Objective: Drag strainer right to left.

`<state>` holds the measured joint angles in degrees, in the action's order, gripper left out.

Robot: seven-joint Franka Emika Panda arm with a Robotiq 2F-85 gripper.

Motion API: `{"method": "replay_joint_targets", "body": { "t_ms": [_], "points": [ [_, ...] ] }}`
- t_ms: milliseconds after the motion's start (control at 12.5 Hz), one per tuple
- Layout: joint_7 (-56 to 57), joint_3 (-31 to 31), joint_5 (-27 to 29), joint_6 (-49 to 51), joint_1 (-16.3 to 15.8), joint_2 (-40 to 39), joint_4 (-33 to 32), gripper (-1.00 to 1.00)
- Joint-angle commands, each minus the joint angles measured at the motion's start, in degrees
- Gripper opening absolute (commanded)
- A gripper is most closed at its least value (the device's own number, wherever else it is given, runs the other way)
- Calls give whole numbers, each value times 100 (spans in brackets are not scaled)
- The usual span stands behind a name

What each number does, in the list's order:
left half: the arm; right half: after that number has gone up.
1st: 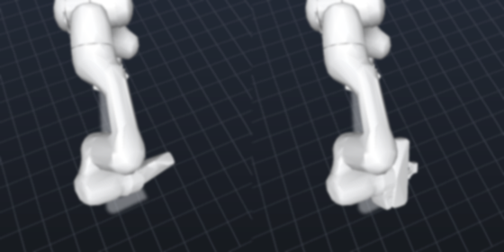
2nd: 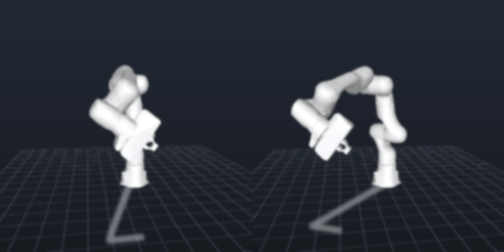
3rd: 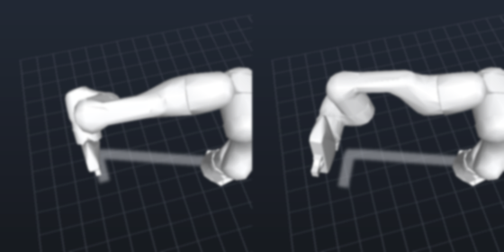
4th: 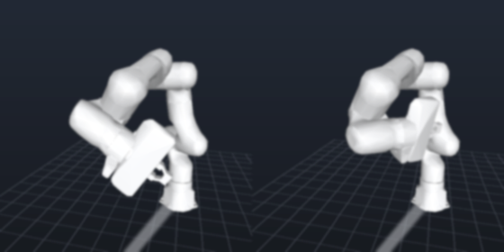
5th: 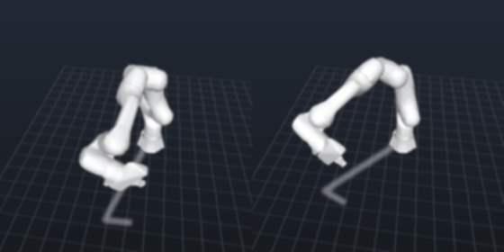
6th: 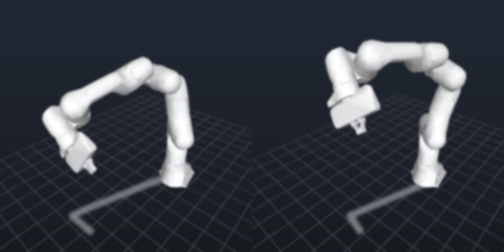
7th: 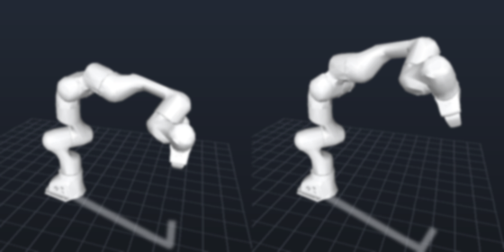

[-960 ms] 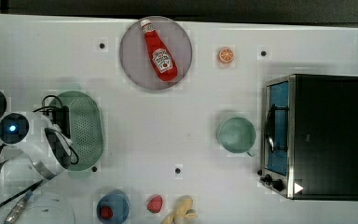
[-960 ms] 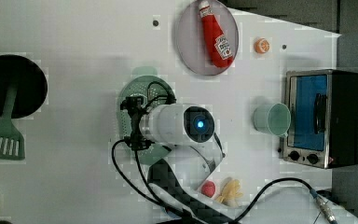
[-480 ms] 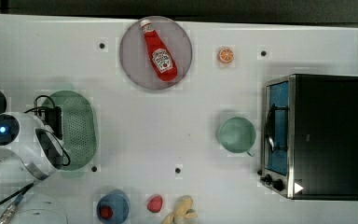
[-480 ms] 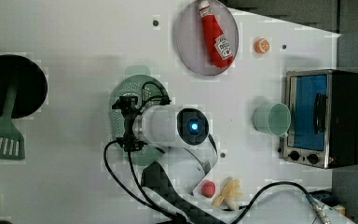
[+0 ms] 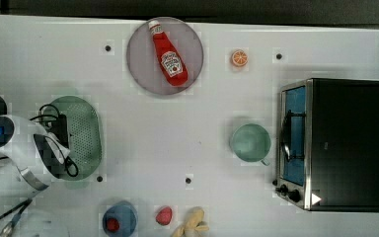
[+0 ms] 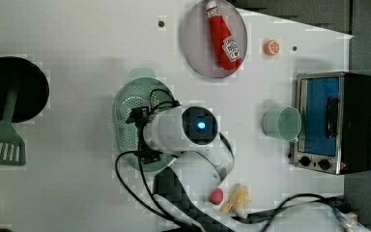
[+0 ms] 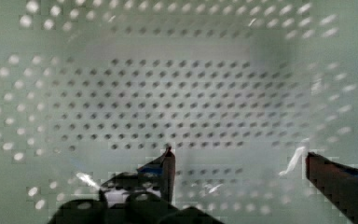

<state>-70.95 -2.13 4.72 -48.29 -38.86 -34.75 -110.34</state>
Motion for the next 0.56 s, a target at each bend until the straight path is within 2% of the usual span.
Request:
{"method": "replay_joint_targets", "body": {
  "t_ms": [80, 560],
  "points": [
    [1826, 526, 12, 669, 73, 1228, 141, 100],
    [3979, 1871, -63, 2265, 143, 3208, 161, 100]
  ]
}}
